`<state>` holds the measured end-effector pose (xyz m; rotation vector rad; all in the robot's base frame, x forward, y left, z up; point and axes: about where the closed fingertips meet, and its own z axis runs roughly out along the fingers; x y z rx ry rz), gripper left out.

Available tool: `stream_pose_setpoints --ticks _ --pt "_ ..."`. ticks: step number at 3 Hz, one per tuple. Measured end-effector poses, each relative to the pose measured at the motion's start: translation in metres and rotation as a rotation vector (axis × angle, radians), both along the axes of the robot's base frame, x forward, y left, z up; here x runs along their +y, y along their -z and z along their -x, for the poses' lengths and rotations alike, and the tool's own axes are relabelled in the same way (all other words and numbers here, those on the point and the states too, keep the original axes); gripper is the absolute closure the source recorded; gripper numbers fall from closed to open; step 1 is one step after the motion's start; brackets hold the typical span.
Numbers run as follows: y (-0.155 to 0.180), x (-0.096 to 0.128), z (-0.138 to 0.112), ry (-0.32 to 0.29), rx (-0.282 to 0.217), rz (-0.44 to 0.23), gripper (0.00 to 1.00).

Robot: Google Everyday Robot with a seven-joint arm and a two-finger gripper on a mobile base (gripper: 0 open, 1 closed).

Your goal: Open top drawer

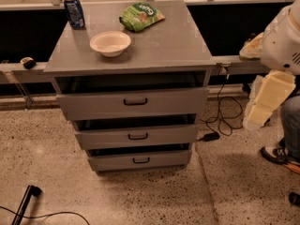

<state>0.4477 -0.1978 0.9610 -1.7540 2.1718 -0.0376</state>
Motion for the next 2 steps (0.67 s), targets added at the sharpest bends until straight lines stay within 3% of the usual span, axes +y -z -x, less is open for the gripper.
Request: stream_pose_setpoints --ticks 1,2 --pt "0.083 0.032 -0.011 -0.129 0.104 -0.072 0.0" --pt "0.126 0.043 -0.013 -0.209 0.137 -0.088 0.0"
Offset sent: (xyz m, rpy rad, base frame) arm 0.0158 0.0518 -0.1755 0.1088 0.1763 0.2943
